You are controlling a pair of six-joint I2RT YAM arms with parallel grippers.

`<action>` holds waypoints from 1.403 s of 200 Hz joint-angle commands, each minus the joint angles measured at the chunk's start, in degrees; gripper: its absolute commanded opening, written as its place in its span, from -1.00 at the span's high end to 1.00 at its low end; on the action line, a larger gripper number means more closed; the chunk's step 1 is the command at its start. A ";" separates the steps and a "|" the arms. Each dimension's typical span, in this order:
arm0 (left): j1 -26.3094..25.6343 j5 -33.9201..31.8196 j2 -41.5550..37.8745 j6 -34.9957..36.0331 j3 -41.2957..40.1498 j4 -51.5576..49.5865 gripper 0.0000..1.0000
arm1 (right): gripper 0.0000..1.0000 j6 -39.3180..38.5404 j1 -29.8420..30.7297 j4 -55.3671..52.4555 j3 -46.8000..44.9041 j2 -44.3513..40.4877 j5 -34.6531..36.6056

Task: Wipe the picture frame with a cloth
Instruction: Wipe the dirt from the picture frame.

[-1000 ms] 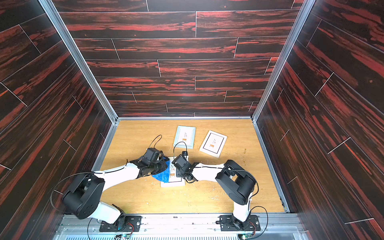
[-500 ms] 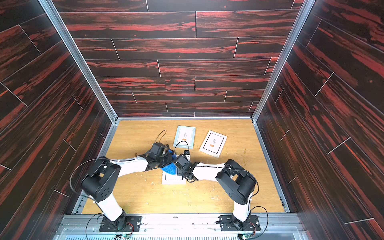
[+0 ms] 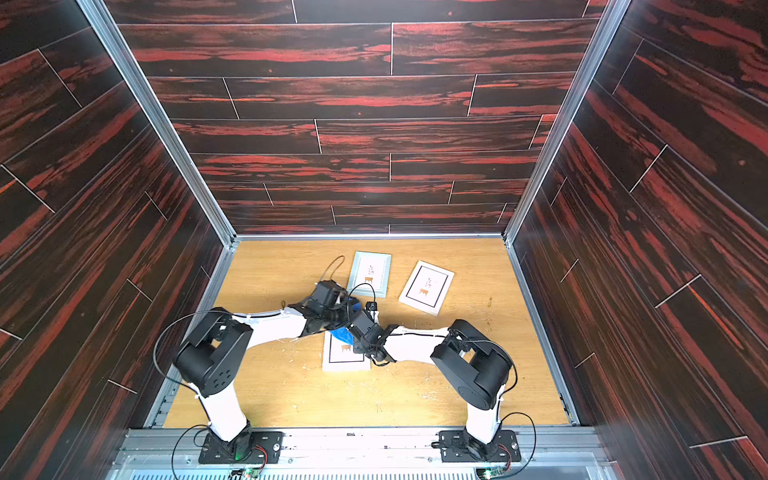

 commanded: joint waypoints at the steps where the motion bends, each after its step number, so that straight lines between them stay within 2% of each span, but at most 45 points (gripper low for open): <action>1: 2.19 0.44 0.28 -0.87 -1.64 -1.91 1.00 | 1.00 -0.03 0.77 -3.80 0.18 1.40 -0.96; 27: 6.90 -0.04 -3.91 1.75 -6.13 -2.72 1.00 | 1.00 -0.05 0.81 -4.16 -0.15 1.06 -0.10; 44: 7.26 -0.71 -4.99 3.43 -6.20 -4.28 1.00 | 1.00 -0.15 0.78 -4.07 0.01 1.24 -0.25; 89: 1.43 1.30 1.97 0.14 1.06 -1.86 1.00 | 1.00 -0.07 0.77 -4.07 0.07 1.16 -0.47; 108: 0.64 2.44 4.01 -0.68 2.45 -1.30 1.00 | 1.00 0.05 0.76 -4.22 -0.09 0.95 -0.24; 129: 2.39 0.28 0.81 0.89 -0.65 -3.20 1.00 | 1.00 0.10 0.78 -4.36 -0.15 0.98 -0.01; 154: 6.99 -0.46 -4.52 3.33 -6.21 -4.77 1.00 | 1.00 0.02 0.81 -4.07 0.04 1.20 -0.12; 169: 7.38 -1.97 -7.18 4.58 -7.29 -6.43 1.00 | 1.00 -0.22 0.78 -4.15 0.35 1.47 -0.17; 194: 4.37 -1.30 -6.18 3.10 -5.14 -5.06 1.00 | 1.00 -0.29 0.80 -4.42 0.68 1.60 -0.12; 222: 0.37 1.38 1.96 -0.42 0.55 -1.55 1.00 | 1.00 -0.09 0.80 -4.68 0.85 1.43 -0.17; 240: -0.09 1.94 3.48 -0.77 1.73 -1.45 1.00 | 1.00 0.05 0.82 -4.85 0.79 1.24 0.07; 280: 5.53 -0.18 -4.21 2.33 -5.76 -4.14 1.00 | 1.00 0.00 0.86 -4.86 0.58 1.04 0.30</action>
